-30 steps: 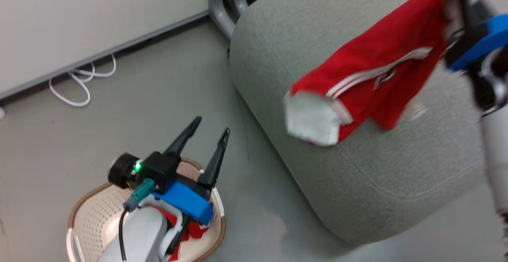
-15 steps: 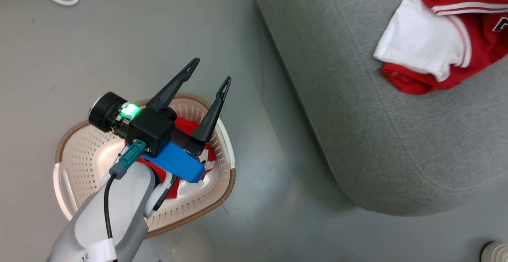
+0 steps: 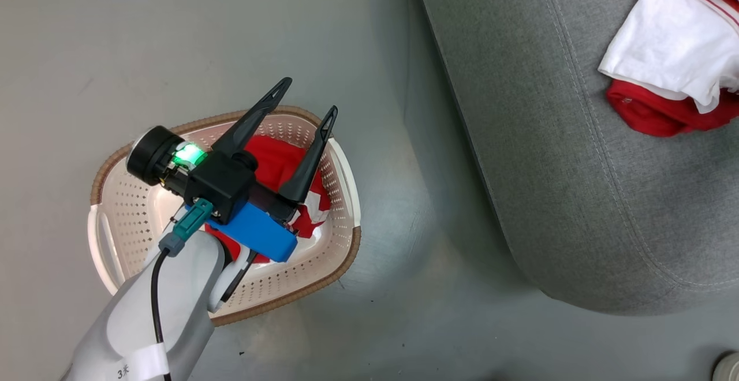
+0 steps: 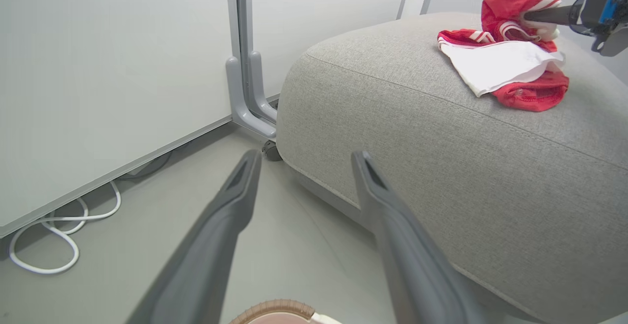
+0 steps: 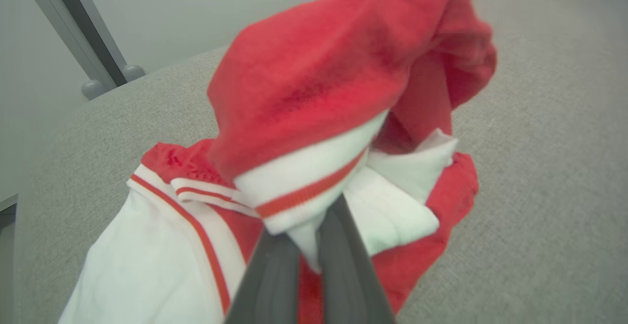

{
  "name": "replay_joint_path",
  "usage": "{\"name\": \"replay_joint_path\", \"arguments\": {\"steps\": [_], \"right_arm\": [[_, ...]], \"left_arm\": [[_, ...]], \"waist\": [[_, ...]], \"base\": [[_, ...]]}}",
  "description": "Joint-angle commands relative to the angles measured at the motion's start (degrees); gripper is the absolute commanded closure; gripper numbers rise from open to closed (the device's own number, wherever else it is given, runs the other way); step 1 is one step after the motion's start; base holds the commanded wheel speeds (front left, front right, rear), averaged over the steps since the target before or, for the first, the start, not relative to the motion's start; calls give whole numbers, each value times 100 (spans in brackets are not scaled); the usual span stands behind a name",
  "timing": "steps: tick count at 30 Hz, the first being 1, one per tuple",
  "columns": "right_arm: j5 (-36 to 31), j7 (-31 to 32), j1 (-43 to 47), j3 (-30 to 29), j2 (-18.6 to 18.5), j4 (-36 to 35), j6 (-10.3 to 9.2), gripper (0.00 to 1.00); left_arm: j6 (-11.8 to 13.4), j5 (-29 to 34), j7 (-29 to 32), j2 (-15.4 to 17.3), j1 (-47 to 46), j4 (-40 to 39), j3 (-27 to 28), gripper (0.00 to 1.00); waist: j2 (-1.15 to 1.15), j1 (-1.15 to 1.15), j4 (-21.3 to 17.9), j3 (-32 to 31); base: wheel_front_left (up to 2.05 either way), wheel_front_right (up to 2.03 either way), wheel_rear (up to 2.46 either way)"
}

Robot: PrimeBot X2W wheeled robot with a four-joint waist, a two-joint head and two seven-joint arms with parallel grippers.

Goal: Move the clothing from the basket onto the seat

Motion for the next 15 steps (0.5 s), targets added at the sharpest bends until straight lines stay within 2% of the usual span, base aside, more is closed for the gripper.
{"name": "replay_joint_path", "arguments": {"steps": [1, 6, 7, 8, 9, 10, 15], "right_arm": [[-52, -63, 19, -6, -20, 100, 1, 100], [-132, -190, -79, 42, -106, 368, 1, 100], [-148, -207, -85, 64, -120, 399, 1, 91], [-164, -239, -82, 97, -136, 422, 1, 67], [-172, -266, -77, 124, -157, 441, 1, 19], [-179, -285, -67, 142, -180, 461, 1, 0], [-236, -363, 117, 284, -244, 487, 1, 0]], "left_arm": [[-10, -27, -29, -9, -71, 12, 2, 0], [-10, -35, -29, -53, -30, 48, 0, 0], [-10, -40, -29, -69, -20, 63, -6, 0], [-10, -39, -29, -86, -8, 74, -10, 0], [-10, -37, -29, -107, 5, 85, -11, 0], [-10, -50, -29, -134, 21, 97, -9, 0], [-10, -146, -29, -300, 162, 162, 53, 0]], "waist": [[0, -1, 11, -51], [0, -1, 19, -180], [0, -1, 22, -209], [0, -1, 25, -242], [0, -1, 30, -280], [0, -1, 39, -322], [0, -1, 133, -641]], "base": [[0, 0, 0], [0, 0, 0], [0, 0, 0], [0, 0, 0], [0, 0, 0], [0, 0, 0], [0, 0, 0]]}}
